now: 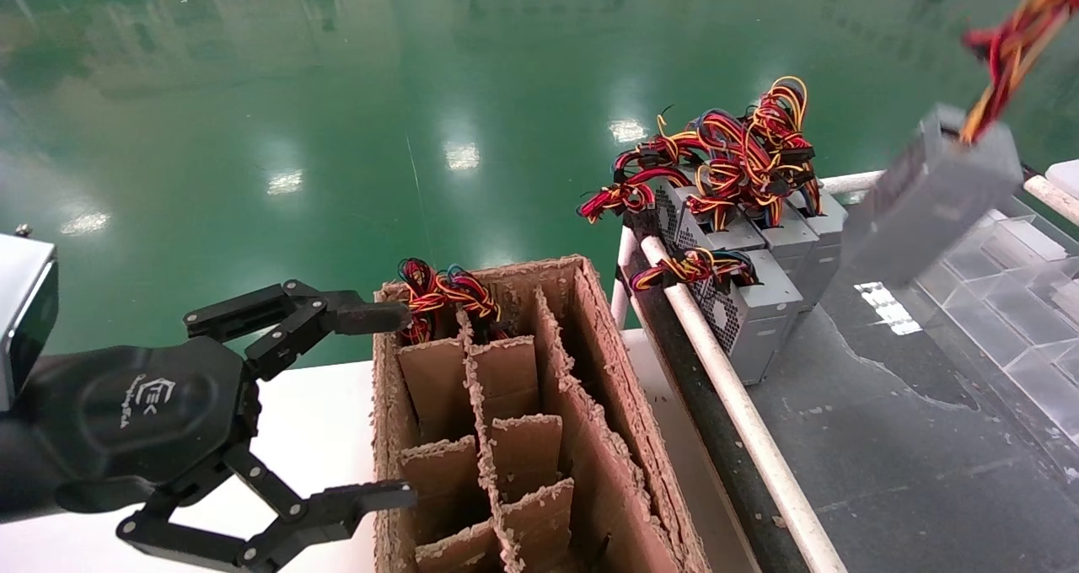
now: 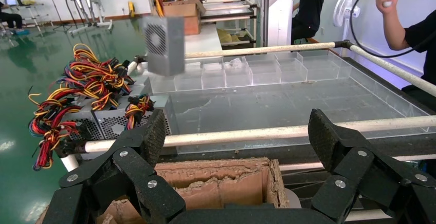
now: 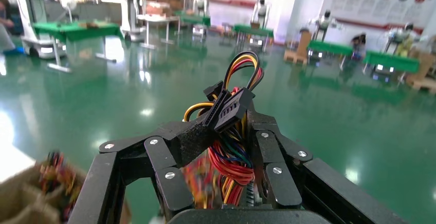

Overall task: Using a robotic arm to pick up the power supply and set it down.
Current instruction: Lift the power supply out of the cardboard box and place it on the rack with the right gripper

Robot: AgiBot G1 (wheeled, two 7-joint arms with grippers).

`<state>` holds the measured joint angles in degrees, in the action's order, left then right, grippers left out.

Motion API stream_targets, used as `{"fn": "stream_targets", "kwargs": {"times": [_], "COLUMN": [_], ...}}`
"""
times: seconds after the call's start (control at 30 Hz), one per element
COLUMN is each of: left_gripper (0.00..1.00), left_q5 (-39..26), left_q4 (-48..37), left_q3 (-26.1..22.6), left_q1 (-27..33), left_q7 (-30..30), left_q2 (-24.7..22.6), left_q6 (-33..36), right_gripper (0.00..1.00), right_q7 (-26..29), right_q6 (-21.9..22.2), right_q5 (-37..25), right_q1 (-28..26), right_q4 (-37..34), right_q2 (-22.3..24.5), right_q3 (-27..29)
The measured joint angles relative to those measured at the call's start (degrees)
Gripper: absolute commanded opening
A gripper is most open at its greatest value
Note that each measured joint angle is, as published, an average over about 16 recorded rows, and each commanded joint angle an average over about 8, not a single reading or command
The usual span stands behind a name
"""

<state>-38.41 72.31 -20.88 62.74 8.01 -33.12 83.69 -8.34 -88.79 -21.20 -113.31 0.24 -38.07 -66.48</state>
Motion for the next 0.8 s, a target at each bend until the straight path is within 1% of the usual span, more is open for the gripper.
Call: {"fn": "stream_targets", "kwargs": {"times": [0.17,0.3,0.53,0.8], "left_gripper": [1.0,1.0,1.0,1.0], "left_q5": [0.0,0.0,0.0,0.0], "left_q4": [0.0,0.0,0.0,0.0], "left_q3": [0.0,0.0,0.0,0.0], "left_q1": [0.0,0.0,0.0,0.0], "left_q7": [0.0,0.0,0.0,0.0], "left_q2": [0.0,0.0,0.0,0.0], "left_q6": [0.0,0.0,0.0,0.0], "right_gripper": [0.0,0.0,0.0,0.0], "right_q7": [0.5,0.4,-0.5,-1.5], "right_q6": [-1.0,-0.4,3.0,7.1], "right_q5": [0.0,0.2,0.6,0.4], "right_q1": [3.7,6.9,11.0,12.5], "right_q4": [1.7,3.5,6.0,7.6], "right_q2": [1.9,2.0,-0.4,-4.0], "right_q3": [-0.1,-0.1,0.0,-0.1]}}
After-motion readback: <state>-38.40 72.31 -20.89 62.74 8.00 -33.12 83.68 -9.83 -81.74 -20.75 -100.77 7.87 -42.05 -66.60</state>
